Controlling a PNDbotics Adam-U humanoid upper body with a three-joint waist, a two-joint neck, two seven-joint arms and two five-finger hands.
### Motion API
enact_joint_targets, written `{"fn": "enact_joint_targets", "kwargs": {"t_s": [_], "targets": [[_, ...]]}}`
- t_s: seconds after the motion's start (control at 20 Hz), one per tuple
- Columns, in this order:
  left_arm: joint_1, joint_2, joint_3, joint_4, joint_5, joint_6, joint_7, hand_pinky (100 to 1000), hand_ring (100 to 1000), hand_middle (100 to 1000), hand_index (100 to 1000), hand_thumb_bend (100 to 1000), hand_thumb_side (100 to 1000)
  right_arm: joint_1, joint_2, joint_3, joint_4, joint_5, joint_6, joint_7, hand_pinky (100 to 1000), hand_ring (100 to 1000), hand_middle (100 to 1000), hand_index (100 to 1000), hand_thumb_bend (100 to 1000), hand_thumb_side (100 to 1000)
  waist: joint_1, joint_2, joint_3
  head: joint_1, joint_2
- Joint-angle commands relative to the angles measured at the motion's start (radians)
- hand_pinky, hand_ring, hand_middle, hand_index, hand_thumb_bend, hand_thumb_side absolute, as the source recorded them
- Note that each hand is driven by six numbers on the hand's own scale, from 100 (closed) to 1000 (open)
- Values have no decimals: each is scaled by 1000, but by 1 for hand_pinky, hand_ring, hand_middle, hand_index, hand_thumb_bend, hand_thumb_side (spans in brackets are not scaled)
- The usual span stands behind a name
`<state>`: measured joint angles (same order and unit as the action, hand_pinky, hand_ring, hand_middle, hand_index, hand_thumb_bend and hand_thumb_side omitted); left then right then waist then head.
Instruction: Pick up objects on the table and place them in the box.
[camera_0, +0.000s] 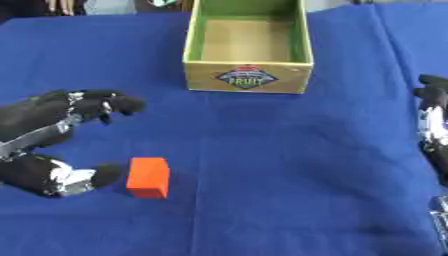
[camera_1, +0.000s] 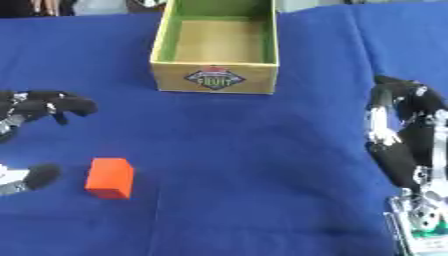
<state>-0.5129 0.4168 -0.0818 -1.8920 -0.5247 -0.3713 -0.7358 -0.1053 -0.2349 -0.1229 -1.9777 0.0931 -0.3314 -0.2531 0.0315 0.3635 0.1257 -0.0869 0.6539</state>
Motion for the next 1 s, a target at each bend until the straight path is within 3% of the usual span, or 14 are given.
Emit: {"fn": "enact_joint_targets", "kwargs": {"t_s": [0.05, 0.35, 0.8, 1.0], "targets": [[-16, 5, 16, 5, -49, -111, -84, 673, 831, 851, 1000, 487, 1000, -1, -8, -7, -22, -4, 2, -2, 708, 753, 491, 594, 100, 344, 0, -24, -1, 12, 10], [-19, -14, -1, 54, -149, -150, -77, 685, 832, 850, 1000, 517, 1000, 5, -5, -9, -22, -1, 5, -5, 707, 752, 490, 593, 100, 344, 1, -29, -2, 22, 8], [0, -60, -40, 125, -314, -205, -60, 686, 826, 835, 1000, 478, 1000, 10, -7, -11, -22, 6, 7, -11, 707, 750, 488, 592, 100, 345, 7, -34, 5, 22, -10], [9, -79, -48, 140, -359, -220, -49, 690, 824, 829, 1000, 537, 1000, 12, -7, -12, -22, 10, 11, -12, 707, 750, 487, 591, 100, 346, 10, -34, 9, 17, -13]]}}
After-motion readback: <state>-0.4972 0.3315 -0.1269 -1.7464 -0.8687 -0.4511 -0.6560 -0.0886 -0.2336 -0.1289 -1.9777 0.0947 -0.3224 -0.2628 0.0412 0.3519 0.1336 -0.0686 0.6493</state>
